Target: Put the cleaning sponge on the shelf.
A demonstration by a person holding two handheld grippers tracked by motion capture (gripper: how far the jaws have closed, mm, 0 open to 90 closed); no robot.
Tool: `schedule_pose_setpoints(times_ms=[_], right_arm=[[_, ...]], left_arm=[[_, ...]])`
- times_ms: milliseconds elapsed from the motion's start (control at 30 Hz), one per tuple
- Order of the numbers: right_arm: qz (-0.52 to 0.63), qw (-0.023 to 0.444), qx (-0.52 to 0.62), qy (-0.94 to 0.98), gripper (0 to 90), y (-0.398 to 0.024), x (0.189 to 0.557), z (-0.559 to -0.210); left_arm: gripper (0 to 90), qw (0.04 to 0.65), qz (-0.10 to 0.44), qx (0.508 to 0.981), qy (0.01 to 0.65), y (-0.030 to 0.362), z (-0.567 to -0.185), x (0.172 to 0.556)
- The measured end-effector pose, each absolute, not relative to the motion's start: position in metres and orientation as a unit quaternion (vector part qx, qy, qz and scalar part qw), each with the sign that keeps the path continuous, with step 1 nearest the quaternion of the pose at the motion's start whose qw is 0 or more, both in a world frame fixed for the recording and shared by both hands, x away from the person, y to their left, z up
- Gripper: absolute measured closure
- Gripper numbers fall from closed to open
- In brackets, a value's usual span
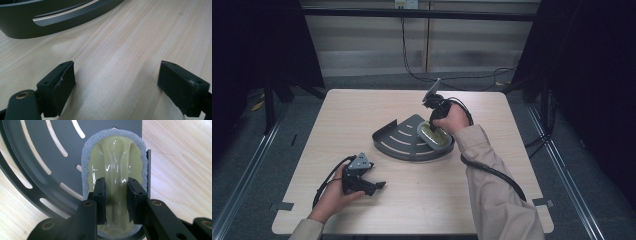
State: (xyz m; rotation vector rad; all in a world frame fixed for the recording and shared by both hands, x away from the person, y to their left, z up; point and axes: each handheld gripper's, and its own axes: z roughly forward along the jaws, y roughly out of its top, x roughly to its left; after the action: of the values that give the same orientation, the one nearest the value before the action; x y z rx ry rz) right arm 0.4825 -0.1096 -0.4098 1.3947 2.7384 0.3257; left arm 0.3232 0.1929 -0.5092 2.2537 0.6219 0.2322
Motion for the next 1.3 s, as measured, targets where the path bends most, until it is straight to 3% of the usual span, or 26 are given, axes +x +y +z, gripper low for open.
schedule_pose_setpoints(times_ms=[1033,1300], right_arm=[[0.109,0.026,0.445,0.889,71.1,-0.110,0.480,-0.426],[0.111,0.029,0.447,0.887,66.6,-0.112,0.480,-0.426]], left_arm=[[13.9,0.386,0.091,0.885,0.244,0.193,-0.509,0.323],[13.9,0.386,0.091,0.885,0.244,0.193,-0.509,0.323]])
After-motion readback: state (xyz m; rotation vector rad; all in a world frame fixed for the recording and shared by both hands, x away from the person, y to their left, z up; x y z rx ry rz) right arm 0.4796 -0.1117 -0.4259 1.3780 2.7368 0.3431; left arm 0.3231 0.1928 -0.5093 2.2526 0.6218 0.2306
